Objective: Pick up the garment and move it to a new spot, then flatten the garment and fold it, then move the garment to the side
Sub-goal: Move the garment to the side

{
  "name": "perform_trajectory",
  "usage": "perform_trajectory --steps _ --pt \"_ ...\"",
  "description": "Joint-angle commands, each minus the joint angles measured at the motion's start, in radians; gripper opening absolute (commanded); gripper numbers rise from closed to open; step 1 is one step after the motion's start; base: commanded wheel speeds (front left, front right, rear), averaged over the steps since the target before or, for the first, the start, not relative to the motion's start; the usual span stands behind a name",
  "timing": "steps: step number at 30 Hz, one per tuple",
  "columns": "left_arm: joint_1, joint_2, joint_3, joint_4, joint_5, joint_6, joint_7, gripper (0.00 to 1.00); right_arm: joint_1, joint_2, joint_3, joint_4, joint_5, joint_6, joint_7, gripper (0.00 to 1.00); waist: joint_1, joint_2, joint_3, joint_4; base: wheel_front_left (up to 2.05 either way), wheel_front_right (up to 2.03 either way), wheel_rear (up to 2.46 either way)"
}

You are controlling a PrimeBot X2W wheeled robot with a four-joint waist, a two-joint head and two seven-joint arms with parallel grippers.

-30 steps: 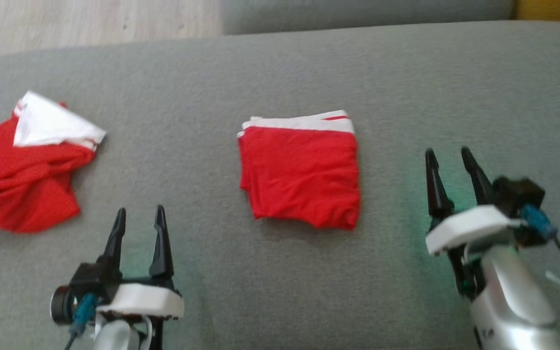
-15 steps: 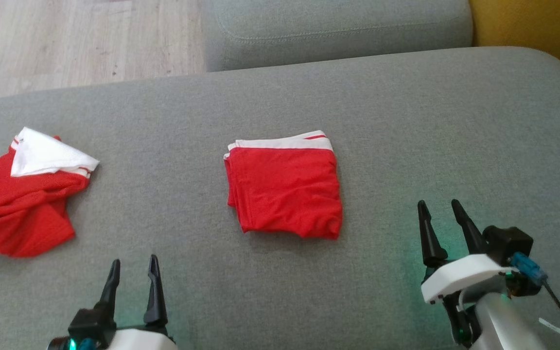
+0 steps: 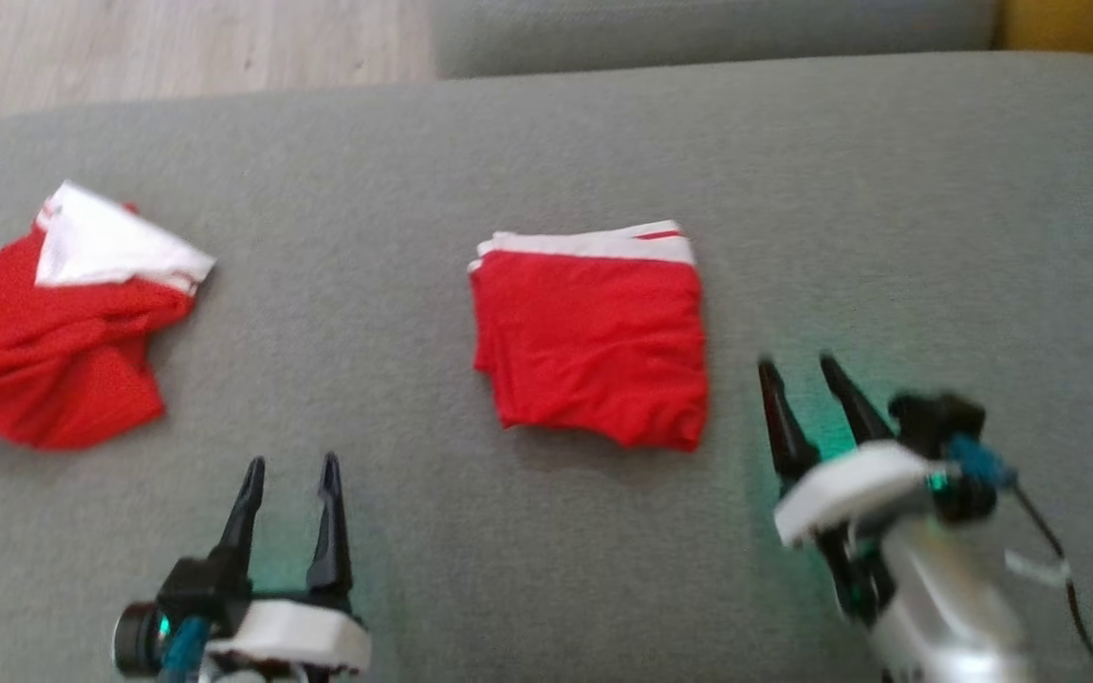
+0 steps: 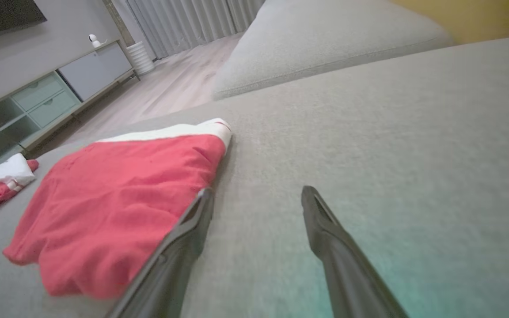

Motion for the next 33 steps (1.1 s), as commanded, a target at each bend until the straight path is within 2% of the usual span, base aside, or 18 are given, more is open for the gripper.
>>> perform_trajectory --steps 1,7,13,22,23,25,29,33 --pt "-0.042 0.010 0.015 -0.025 -0.006 -0.003 -0.006 1.00 -0.075 0.004 0.043 -0.007 0.018 -0.001 -0.011 1.00 -0.0001 0.0000 0.038 0.043 0.00 0.00 0.00" --pt "-0.072 0.010 -0.017 -0.018 -0.012 -0.012 -0.006 1.00 -0.192 0.004 0.090 0.118 0.092 -0.001 -0.011 1.00 -0.0001 0.0000 0.082 0.114 0.00 0.00 0.00" --pt "-0.086 0.010 -0.027 -0.008 -0.026 -0.019 -0.006 1.00 -0.239 0.004 0.097 0.225 0.136 -0.001 -0.011 1.00 -0.0001 0.0000 0.107 0.151 0.00 0.00 0.00" --pt "-0.094 0.010 -0.044 -0.004 -0.033 -0.023 -0.006 1.00 -0.233 0.004 0.247 0.227 0.320 -0.001 -0.011 1.00 -0.0001 0.0000 0.117 0.171 0.00 0.00 0.00" --pt "-0.096 0.010 -0.046 -0.004 -0.033 -0.023 -0.006 1.00 -0.236 0.004 0.260 0.229 0.331 -0.001 -0.011 0.86 -0.0001 0.0000 0.117 0.170 0.00 0.00 0.00" --pt "-0.098 0.010 -0.050 -0.006 -0.034 -0.022 -0.006 1.00 -0.243 0.004 0.275 0.231 0.346 -0.001 -0.011 0.00 -0.0001 0.0000 0.116 0.168 0.00 0.00 0.00" --pt "-0.095 0.010 -0.047 -0.011 -0.036 -0.021 -0.006 1.00 -0.252 0.004 0.240 0.218 0.333 -0.001 -0.011 0.00 -0.0001 0.0000 0.106 0.144 0.00 0.00 0.00" --pt "-0.089 0.010 -0.039 -0.017 -0.027 -0.025 -0.006 1.00 -0.240 0.004 0.183 0.173 0.307 -0.001 -0.011 0.00 -0.0001 0.0000 0.090 0.073 0.00 0.00 0.00"
